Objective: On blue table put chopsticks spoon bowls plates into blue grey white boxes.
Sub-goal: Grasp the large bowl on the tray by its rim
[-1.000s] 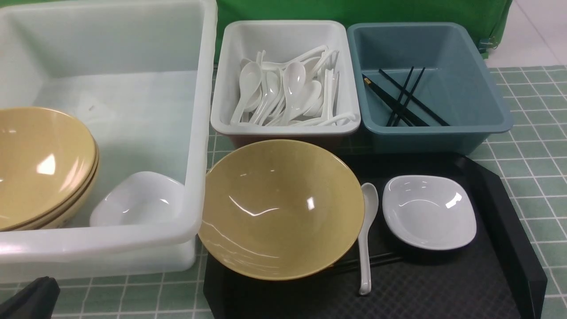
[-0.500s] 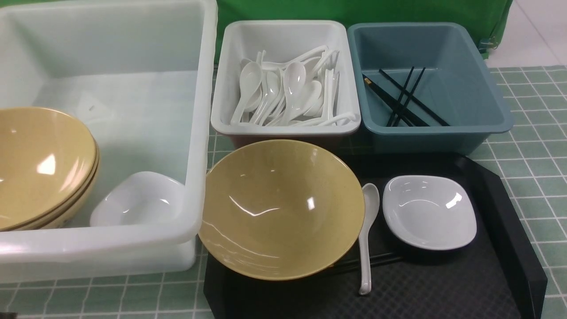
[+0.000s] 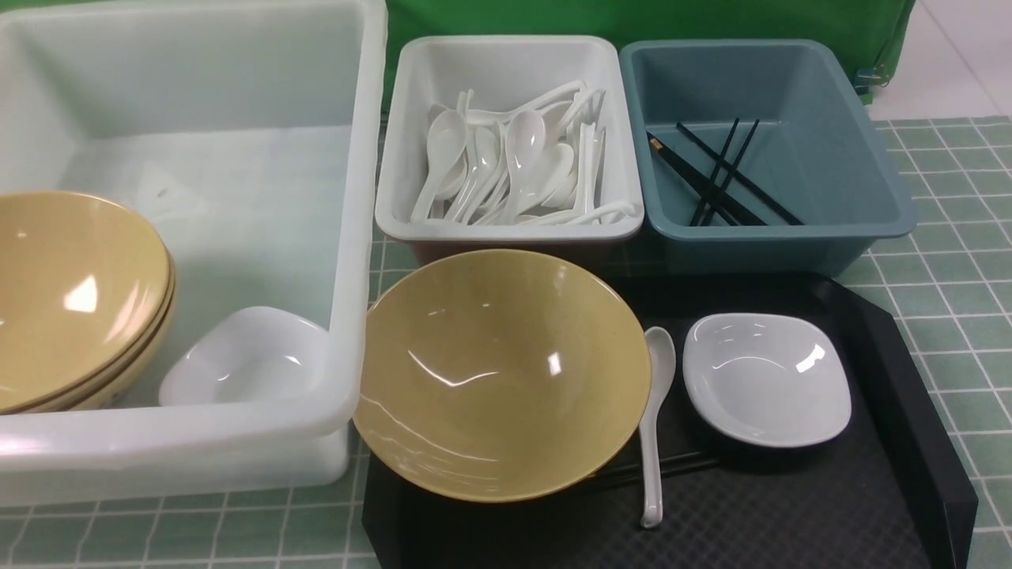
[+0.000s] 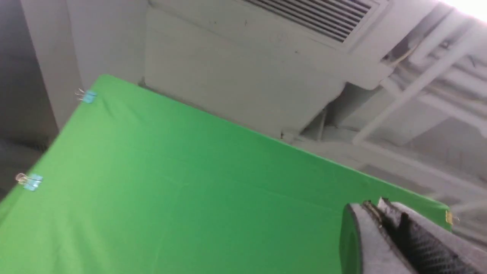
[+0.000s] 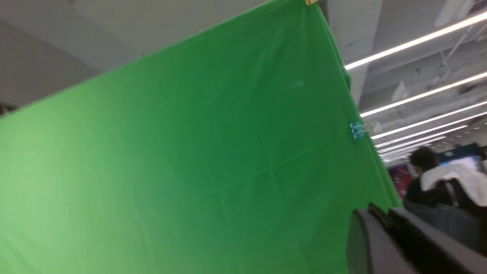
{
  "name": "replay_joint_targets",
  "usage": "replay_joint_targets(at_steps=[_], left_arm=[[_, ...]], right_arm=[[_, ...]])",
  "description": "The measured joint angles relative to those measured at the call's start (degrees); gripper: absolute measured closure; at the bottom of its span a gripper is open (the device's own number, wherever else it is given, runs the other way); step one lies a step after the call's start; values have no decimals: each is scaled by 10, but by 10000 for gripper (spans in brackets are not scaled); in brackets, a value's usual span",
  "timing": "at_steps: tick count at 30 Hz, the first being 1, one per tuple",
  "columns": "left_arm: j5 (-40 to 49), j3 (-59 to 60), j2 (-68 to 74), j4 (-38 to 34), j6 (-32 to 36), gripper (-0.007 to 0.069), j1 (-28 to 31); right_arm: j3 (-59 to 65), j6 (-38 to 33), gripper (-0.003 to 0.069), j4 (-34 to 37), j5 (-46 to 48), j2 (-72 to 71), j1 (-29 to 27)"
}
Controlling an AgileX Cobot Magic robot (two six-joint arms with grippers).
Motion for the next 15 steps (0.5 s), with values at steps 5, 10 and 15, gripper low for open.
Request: replay_joint_targets(at_steps=[5, 10, 15], left_arm=[[197, -168, 135, 0, 94, 620, 0], [294, -223, 295, -6, 104, 620, -7], [557, -320, 468, -49, 112, 620, -75]], right_arm=[[-133, -195, 612, 0, 162, 82, 0], [-157, -278, 612, -1, 296, 184, 1], [-156, -291, 612, 10, 531, 264, 35]])
